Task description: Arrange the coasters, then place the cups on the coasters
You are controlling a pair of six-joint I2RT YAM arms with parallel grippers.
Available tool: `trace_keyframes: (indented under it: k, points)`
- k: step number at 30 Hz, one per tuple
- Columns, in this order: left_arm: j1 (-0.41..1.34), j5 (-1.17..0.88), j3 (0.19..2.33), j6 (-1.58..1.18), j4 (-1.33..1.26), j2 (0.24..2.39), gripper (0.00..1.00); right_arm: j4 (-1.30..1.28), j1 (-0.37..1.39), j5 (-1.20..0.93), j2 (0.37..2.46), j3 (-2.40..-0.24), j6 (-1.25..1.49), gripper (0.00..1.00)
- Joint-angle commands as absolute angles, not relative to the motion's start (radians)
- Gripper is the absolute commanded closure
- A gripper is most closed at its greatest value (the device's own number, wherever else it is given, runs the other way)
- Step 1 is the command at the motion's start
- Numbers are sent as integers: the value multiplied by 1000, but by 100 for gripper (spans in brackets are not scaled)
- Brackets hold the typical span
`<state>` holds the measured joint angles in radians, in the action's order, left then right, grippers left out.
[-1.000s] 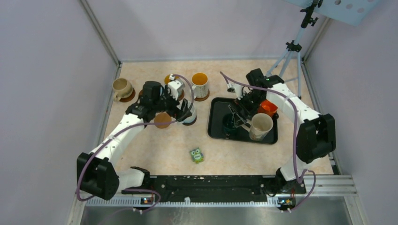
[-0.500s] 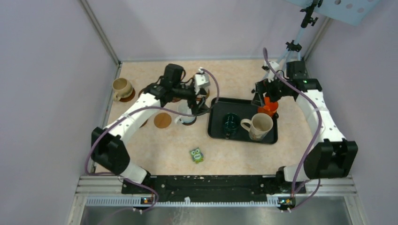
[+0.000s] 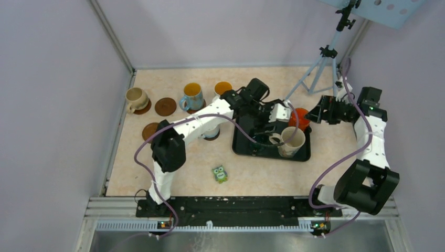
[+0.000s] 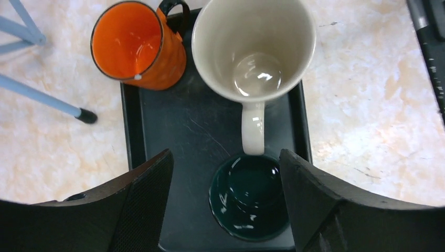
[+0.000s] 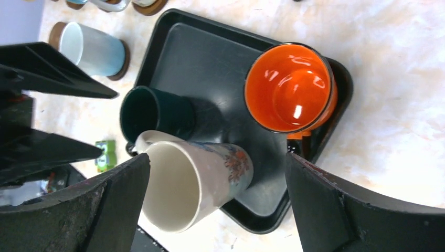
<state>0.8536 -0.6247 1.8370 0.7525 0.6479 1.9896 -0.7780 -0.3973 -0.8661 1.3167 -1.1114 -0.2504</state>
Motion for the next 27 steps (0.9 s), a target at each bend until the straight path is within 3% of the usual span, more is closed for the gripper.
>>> trace_keyframes:
  k: [1, 11, 27]
  points:
    - [919, -521, 1945, 872, 728, 2054, 22, -703, -410, -992, 1277, -1104, -209, 3]
    - [1002, -421, 2016, 859, 799, 2198, 34, -690, -459, -1031, 1269, -1111, -192, 3]
    - [1030, -409, 1973, 685, 698, 2226, 59, -678, -509, -1100, 1285, -1080, -203, 3]
